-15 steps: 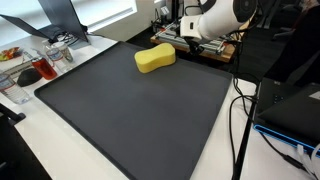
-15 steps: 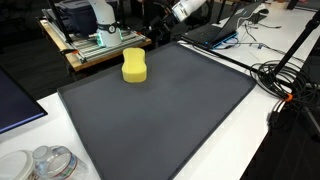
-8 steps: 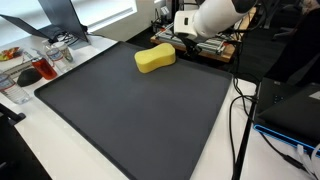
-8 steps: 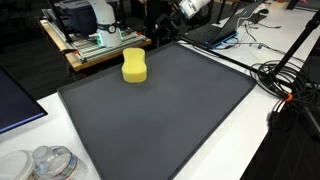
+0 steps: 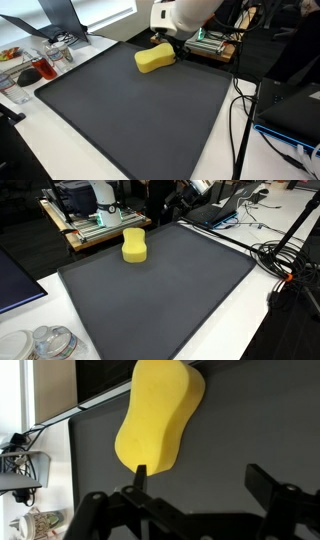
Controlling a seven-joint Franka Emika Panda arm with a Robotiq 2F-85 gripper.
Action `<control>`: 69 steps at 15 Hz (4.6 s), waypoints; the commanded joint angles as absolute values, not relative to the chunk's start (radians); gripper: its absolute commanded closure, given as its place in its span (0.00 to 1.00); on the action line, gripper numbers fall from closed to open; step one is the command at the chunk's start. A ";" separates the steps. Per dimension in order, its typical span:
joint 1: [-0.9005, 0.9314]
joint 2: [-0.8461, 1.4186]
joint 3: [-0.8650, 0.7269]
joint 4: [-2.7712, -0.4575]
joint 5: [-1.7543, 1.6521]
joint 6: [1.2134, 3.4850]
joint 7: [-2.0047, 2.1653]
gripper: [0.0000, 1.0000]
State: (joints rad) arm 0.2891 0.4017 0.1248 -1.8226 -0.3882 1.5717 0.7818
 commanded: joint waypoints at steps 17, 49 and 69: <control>-0.020 0.560 0.024 -1.448 0.037 1.524 0.067 0.00; -0.428 0.304 -0.111 -1.981 0.426 1.806 -0.762 0.00; -0.436 -0.007 -0.341 -2.598 0.583 2.172 -1.053 0.00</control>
